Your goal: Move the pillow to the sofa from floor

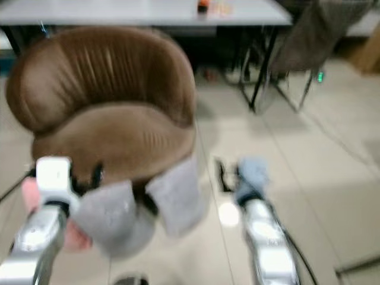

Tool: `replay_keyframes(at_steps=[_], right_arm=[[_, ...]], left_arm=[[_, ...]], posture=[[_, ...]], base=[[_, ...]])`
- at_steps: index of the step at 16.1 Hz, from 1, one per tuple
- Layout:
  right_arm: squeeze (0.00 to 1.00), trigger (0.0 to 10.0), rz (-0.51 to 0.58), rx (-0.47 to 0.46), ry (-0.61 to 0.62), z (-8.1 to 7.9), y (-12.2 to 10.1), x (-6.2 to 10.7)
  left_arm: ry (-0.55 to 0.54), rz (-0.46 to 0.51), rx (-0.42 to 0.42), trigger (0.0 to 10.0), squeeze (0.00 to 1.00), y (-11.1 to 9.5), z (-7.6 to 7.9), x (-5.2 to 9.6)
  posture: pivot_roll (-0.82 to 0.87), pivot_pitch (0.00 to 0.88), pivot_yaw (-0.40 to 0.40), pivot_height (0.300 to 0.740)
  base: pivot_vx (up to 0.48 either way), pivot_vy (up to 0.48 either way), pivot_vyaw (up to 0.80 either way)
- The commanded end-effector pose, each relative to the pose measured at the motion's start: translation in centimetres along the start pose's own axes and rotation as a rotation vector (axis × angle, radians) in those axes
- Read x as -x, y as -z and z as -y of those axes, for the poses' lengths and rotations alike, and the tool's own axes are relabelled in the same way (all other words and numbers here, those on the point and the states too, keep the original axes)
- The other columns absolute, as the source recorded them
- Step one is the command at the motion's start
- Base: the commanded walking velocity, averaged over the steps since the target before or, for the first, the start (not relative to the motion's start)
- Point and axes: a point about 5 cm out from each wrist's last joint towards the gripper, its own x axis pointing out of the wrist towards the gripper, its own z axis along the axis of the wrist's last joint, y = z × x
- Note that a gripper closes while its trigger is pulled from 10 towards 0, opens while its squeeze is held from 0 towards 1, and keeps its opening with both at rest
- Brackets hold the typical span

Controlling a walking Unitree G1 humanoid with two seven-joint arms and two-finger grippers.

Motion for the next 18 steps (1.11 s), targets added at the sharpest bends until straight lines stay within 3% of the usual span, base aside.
replay_keyframes(at_steps=[1,2,3,4,5,8,10,13,15,18], right_arm=[[1.0,10.0,-0.09,0.099,0.087,1.1,1.2,0.1],[1.0,10.0,-0.095,0.106,0.103,1.2,1.2,0.1],[0.0,10.0,-0.026,0.073,0.147,1.3,0.5,0.0],[0.0,10.0,0.047,0.055,0.091,0.9,-0.1,0.0],[0.0,10.0,0.034,0.023,0.038,0.6,0.0,0.2],[0.0,10.0,-0.021,-0.128,0.047,0.8,0.2,0.5],[0.0,10.0,-0.007,-0.076,0.053,1.1,0.2,0.6],[0.0,10.0,-0.03,-0.093,0.038,1.2,0.2,0.5],[0.0,10.0,-0.048,-0.032,0.031,1.2,0.3,0.4],[0.0,10.0,-0.046,-0.066,0.039,1.2,0.4,0.5]], left_arm=[[0.021,0.006,0.011,10.0,0.0,0.0,0.5,-0.1],[0.025,0.014,0.006,10.0,0.0,-0.1,0.6,-0.1],[0.031,0.014,-0.023,10.0,0.0,-0.2,1.0,-0.3],[0.028,0.015,-0.017,10.0,0.0,-0.1,1.2,-0.5],[0.029,0.015,-0.017,10.0,0.0,-0.1,1.4,-0.6],[0.053,0.032,-0.028,10.0,0.0,-0.1,1.9,-0.6],[0.047,0.043,-0.009,10.0,0.0,-0.2,1.9,-0.6],[0.067,0.078,-0.009,10.0,0.0,-0.7,1.9,-0.7],[0.079,0.087,0.008,10.0,0.0,-0.8,2.0,-0.6],[0.092,0.087,0.007,10.0,0.0,-0.7,2.0,-0.5]], posture=[[-0.05,0.047,0.006,0.74],[-0.05,0.047,0.006,0.74],[-0.05,0.049,0.008,0.74],[-0.07,0.05,0.01,0.74],[-0.07,0.049,0.009,0.74],[-0.08,0.052,0.008,0.74],[-0.08,0.053,0.01,0.74],[-0.08,0.05,0.009,0.74],[-0.08,0.046,0.009,0.74],[-0.08,0.041,0.013,0.74]], base=[[0.0,0.0,0.0],[0.0,0.0,0.0],[0.0,-0.48,0.0],[0.0,-0.48,0.0],[0.0,-0.48,0.0],[0.0,-0.16,0.0],[0.0,0.0,0.0],[0.0,0.0,0.0],[0.146,0.0,0.0],[0.306,0.0,0.73]])
